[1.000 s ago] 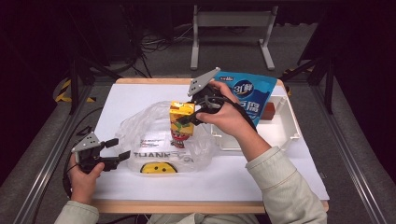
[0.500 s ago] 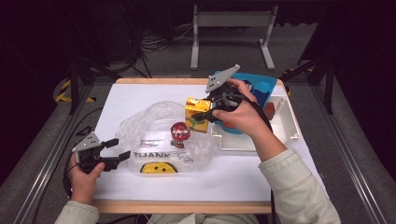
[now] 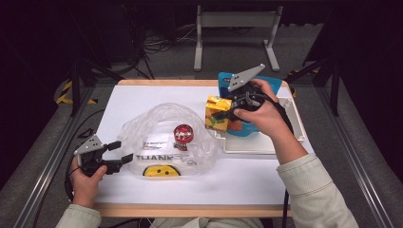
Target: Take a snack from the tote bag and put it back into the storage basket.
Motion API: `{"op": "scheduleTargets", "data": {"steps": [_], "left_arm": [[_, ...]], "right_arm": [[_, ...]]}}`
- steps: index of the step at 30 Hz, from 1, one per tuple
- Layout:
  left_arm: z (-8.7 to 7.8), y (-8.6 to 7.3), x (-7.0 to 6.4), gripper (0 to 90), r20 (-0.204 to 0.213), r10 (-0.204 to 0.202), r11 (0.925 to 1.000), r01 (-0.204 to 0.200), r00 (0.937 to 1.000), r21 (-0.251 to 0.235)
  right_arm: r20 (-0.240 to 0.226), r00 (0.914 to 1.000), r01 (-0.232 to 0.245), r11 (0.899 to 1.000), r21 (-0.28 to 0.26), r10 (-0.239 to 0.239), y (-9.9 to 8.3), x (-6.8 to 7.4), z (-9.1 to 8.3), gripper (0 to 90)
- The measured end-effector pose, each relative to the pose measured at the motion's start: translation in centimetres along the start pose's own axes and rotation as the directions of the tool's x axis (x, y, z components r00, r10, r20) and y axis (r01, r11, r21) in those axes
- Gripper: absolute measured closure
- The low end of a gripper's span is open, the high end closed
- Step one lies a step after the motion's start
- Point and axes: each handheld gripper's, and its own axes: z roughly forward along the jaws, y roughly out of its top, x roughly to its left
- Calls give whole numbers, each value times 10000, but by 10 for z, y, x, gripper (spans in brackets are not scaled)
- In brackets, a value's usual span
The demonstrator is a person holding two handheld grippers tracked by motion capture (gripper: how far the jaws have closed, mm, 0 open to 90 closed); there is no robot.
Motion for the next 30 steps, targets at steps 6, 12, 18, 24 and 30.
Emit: {"op": "scheduleTargets", "data": {"steps": [6, 12, 18, 24, 30], "left_arm": [[0, 0, 0, 234, -1, -18, 10000, 18, 10000, 3], [0, 0, 0, 234, -1, -21, 10000, 21, 10000, 33], [1, 0, 0, 234, -3, -11, 10000, 11, 10000, 20], [1, 0, 0, 233, -4, -12, 10000, 12, 10000, 27], [1, 0, 0, 234, 12, -18, 10000, 18, 10000, 20]], "right_arm": [[223, 9998, -15, 10000, 91, 13, -9, -5, -11, 501], [380, 9993, -68, 9999, 117, 63, -17, -7, -19, 501], [494, 9987, -125, 9998, 136, 118, -24, -10, -24, 501], [597, 9981, -179, 9995, 256, 163, -30, -12, -25, 500], [733, 9970, -268, 9989, 382, 240, -39, -15, -22, 501]]}}
